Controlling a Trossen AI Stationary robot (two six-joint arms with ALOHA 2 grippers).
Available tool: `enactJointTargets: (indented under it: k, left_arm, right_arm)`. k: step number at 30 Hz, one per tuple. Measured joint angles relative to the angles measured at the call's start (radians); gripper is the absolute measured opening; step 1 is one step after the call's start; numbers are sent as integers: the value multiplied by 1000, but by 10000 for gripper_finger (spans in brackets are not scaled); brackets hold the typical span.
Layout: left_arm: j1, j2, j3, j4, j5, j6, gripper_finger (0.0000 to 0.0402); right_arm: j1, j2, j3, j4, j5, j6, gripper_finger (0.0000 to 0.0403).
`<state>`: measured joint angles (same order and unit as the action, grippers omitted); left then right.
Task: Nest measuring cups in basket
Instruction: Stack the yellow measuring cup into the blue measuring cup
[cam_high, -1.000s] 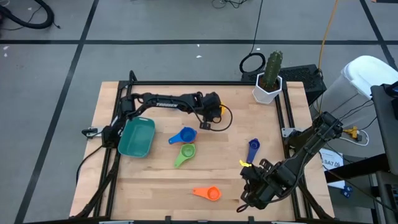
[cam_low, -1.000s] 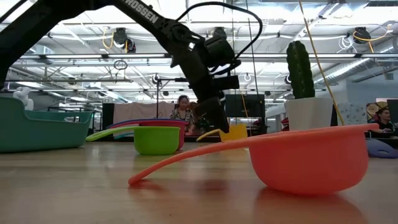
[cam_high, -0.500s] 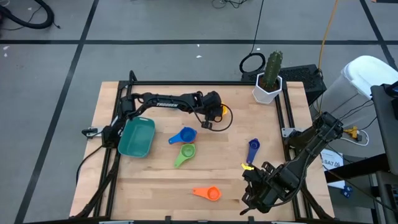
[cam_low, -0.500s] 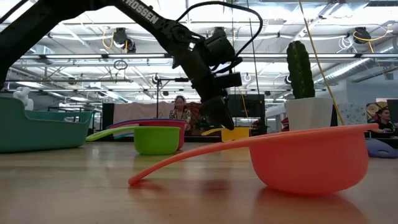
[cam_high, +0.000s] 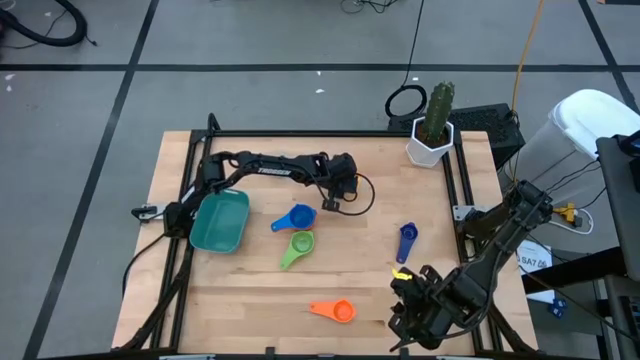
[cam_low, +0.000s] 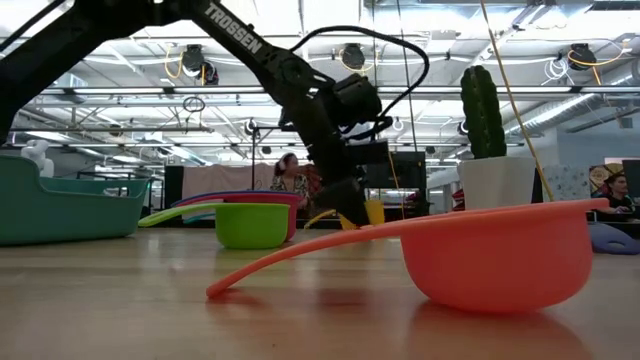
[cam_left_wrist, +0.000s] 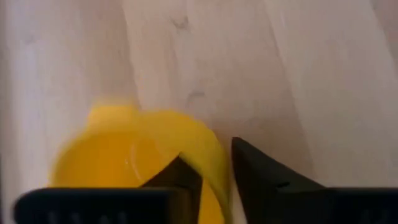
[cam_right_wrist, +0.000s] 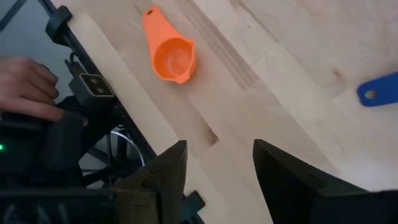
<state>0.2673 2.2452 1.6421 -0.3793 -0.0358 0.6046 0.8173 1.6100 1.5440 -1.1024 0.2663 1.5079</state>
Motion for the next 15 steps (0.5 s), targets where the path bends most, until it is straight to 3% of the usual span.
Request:
enactJointTargets:
  k: [4, 15]
  left_arm:
    - [-5, -6, 2, -36, -24, 6, 16]
    - [-47, -64, 26, -191, -227, -73, 11]
  right_arm:
    - [3, 0, 0, 0, 24, 9, 176]
    - [2, 0, -48, 21, 47, -79, 176]
